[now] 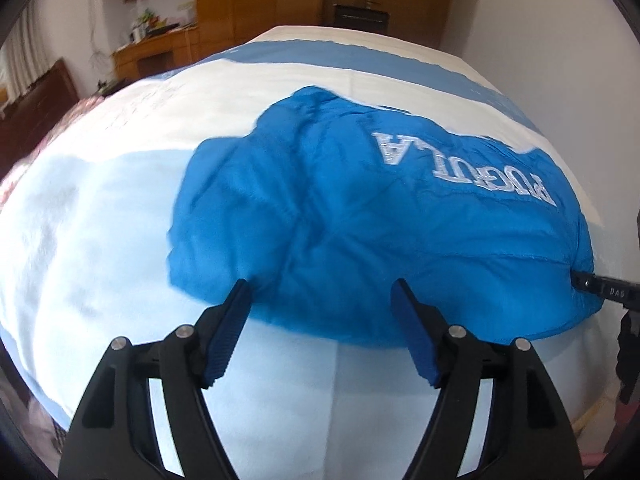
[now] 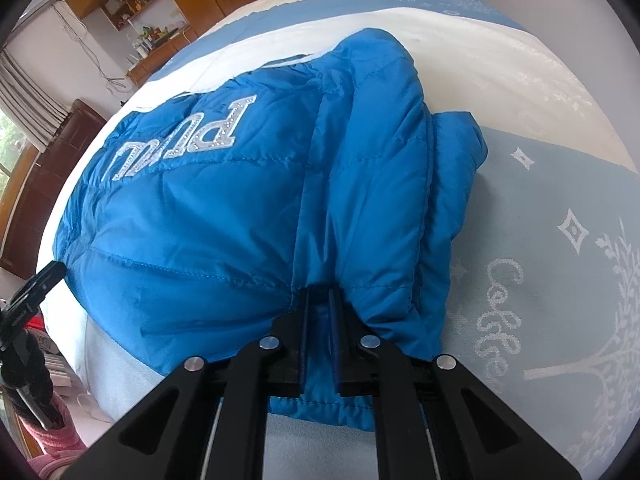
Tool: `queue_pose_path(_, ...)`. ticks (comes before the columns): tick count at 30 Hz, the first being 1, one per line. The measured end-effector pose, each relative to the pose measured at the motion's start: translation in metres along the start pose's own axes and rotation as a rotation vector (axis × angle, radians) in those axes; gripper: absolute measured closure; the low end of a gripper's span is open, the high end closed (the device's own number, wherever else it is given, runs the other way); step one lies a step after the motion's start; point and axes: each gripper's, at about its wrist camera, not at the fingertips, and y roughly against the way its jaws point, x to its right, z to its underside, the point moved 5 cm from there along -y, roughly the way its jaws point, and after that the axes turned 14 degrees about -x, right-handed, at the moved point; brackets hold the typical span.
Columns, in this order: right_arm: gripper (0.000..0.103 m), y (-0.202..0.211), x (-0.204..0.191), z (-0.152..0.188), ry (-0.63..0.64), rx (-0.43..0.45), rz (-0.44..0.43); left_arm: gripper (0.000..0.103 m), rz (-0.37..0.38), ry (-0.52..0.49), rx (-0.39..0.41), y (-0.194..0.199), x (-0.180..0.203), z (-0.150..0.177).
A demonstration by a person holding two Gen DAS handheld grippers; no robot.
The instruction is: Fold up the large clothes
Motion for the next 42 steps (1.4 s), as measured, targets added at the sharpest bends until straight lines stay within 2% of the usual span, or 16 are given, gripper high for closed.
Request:
queue_pose_path(7,0.096,0.001,0.0,0.001,0.003,-0.004,0.004,0.031,0.12,0.126,-0.037,-0.015,-0.024,0.002)
queue_pose_path(14,0.095,0.002,-0.001,0.001,-0.001,-0.01,0.008,0.024,0.214,0.197,-0.042,-0.031,-0.032,-0.008)
queue_pose_path(19,0.095,0.001,-0.002,0.0,-0.002,-0.016,0.015,0.023,0.331,0.293,-0.04,-0.038,-0.046,-0.013)
queue_pose_path(23,0.095,0.001,-0.003,0.0,-0.008,-0.017,0.012,0.023,0.368,0.331,-0.056,-0.047,-0.057,-0.014)
queue_pose_path(24,0.095,0.001,-0.003,0.0,-0.009,-0.016,0.011,0.023,0.409,0.349,-0.063,-0.049,-0.062,-0.011)
queue_pose_path(31,0.095,-0.001,-0.002,-0.004,-0.016,-0.031,0.011,0.025,0.547,0.436,-0.015,-0.045,-0.082,0.006)
queue_pose_path(35,0.095,-0.001,-0.002,-0.003,-0.018,-0.03,0.014,0.031,0.565,0.479,0.026,-0.052,-0.087,-0.005)
queue_pose_path(37,0.095,-0.001,-0.002,-0.003,-0.023,-0.031,0.008,0.039,0.591,0.51,0.034,-0.056,-0.088,-0.016)
queue_pose_path(39,0.095,-0.001,-0.001,-0.003,-0.029,-0.034,0.001,0.053,0.601,0.523,0.035,-0.056,-0.087,-0.021)
queue_pose_path(42,0.095,-0.001,0.0,-0.003,-0.037,-0.044,-0.011,0.063,0.549,0.474,0.072,-0.046,-0.077,-0.023)
